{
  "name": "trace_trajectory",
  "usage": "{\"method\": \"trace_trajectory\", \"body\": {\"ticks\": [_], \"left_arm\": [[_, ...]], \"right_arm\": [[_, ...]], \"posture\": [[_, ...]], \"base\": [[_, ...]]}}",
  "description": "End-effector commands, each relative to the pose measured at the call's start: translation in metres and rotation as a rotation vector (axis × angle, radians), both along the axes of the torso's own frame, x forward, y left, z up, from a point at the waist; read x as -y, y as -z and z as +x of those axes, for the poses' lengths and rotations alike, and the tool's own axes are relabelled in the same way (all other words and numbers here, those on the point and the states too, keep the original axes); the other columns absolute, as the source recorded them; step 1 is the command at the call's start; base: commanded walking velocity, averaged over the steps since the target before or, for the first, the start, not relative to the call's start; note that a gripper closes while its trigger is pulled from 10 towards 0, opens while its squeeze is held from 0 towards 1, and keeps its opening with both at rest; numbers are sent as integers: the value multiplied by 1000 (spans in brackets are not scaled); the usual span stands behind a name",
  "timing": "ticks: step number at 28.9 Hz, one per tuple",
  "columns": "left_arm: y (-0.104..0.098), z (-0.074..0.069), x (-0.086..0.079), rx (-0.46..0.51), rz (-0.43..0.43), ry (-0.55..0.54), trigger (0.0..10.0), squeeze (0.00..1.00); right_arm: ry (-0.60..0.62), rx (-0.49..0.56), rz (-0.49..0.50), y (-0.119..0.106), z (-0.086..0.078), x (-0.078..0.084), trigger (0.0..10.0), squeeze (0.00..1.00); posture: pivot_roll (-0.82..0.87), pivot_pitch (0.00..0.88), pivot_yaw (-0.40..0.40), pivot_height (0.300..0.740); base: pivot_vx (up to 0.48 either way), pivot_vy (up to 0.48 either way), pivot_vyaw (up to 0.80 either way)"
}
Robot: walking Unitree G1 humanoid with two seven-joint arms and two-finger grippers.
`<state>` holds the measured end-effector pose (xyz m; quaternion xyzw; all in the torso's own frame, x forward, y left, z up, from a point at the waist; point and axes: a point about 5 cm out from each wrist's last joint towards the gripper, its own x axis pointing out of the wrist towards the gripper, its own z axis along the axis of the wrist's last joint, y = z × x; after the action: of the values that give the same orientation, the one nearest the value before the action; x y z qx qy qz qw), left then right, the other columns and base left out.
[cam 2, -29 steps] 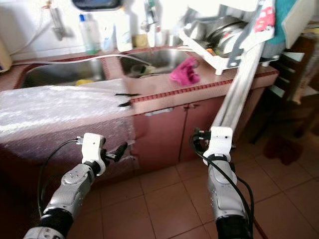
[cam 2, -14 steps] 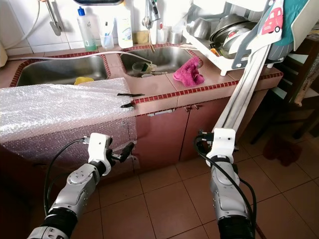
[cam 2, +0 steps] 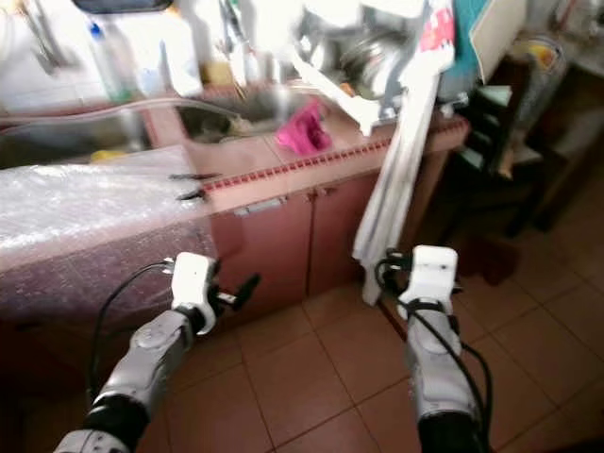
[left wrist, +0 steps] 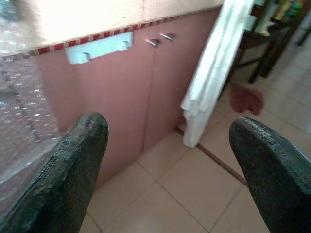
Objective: Kitchen organization
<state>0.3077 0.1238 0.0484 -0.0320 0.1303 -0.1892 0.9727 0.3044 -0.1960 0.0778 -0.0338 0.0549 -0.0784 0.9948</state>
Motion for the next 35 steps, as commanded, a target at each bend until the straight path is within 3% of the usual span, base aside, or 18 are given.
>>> {"method": "trace_trajectory", "body": {"ticks": [1,12,28,35], "left_arm": [[-2,1,5,5,-3,16,10000,0],[-2,1,3,3,3,10,10000,0],[4,8,-18,-32,17,-72,10000,0],[7,10,-20,-41,30,-71,10000,0]], "right_arm": [[12,20,-12,-6,2,3,10000,0],[14,8,-12,-2,1,3,10000,0],[24,-31,-14,7,4,5,10000,0],[35,-42,-18,12,2,8,10000,0]], "posture": [[-52,0,21,740],[-52,0,21,740],[-51,0,16,740],[-58,0,22,740]], "base": [[0,-371,-431],[0,-376,-426],[0,0,-423],[0,0,-415]]}}
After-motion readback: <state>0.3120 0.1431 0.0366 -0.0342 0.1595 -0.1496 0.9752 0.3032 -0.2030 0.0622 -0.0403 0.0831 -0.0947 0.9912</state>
